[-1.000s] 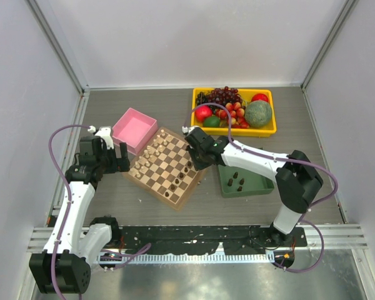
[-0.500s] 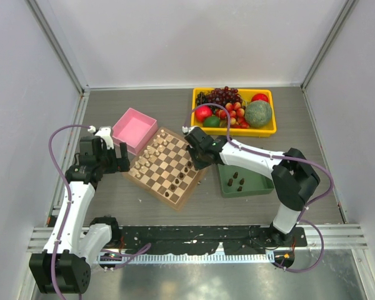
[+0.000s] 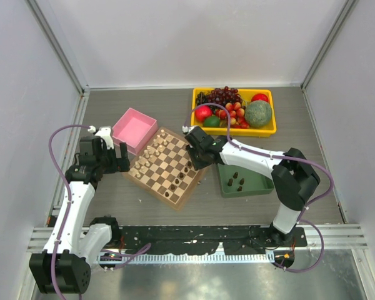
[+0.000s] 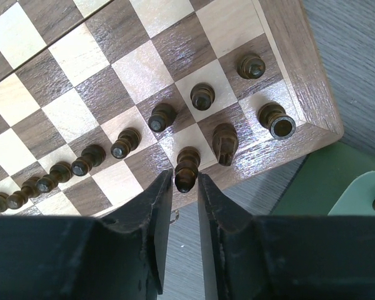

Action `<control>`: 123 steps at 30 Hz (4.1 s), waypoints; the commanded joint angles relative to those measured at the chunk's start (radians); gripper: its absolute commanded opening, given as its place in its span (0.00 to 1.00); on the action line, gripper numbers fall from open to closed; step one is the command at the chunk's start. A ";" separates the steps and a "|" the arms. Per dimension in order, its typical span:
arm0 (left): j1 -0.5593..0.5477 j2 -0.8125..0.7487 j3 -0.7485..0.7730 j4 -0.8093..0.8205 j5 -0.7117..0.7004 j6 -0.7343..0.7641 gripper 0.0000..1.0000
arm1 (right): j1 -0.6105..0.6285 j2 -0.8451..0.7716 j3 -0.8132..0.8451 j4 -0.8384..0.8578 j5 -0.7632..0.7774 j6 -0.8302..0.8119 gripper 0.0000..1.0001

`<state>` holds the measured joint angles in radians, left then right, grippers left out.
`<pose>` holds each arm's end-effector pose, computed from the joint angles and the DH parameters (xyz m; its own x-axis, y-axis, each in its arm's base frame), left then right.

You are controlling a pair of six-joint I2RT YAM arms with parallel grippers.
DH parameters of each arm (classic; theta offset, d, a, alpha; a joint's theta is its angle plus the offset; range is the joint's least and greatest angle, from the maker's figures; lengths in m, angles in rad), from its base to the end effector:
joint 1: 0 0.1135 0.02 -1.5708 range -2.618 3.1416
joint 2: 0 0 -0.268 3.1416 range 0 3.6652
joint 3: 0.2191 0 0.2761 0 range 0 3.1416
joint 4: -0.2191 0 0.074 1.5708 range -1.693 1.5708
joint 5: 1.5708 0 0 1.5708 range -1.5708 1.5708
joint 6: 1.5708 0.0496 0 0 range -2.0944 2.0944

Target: Set up the chess pieces on the board

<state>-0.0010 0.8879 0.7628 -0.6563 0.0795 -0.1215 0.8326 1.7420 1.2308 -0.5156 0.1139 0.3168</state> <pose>0.2134 -0.0042 0.2604 -0.7060 -0.1201 -0.6979 -0.0284 0.9895 -0.1416 0.2692 0.2875 0.1926 -0.7638 -0.3796 -0.5221 -0.4813 0.8738 0.0688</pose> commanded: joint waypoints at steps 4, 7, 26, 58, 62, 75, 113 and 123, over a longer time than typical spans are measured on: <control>-0.004 -0.007 0.033 0.006 0.008 0.014 0.99 | -0.003 -0.021 0.045 0.034 -0.022 -0.002 0.34; -0.004 -0.009 0.035 0.007 0.008 0.014 0.99 | -0.003 -0.050 0.050 0.026 -0.031 -0.004 0.37; -0.004 -0.006 0.033 0.006 0.012 0.013 0.99 | -0.355 -0.395 -0.269 -0.001 -0.053 -0.008 0.51; -0.004 0.009 0.038 0.007 0.016 0.013 0.99 | -0.418 -0.173 -0.232 0.058 0.024 -0.059 0.29; -0.004 0.013 0.036 0.004 0.017 0.013 0.99 | -0.417 -0.182 -0.234 0.058 0.023 -0.062 0.23; -0.004 0.005 0.036 0.004 0.008 0.014 0.99 | -0.389 -0.318 -0.143 -0.075 0.052 -0.113 0.10; -0.004 -0.010 0.035 0.006 0.019 0.013 0.99 | 0.043 -0.079 0.061 -0.052 -0.099 -0.019 0.10; -0.004 0.000 0.036 0.006 0.019 0.013 0.99 | 0.043 -0.024 0.085 -0.064 -0.099 -0.030 0.10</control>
<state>-0.0010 0.8963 0.7628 -0.6563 0.0834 -0.1215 0.8684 1.7184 1.2812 -0.5980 0.0189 0.2970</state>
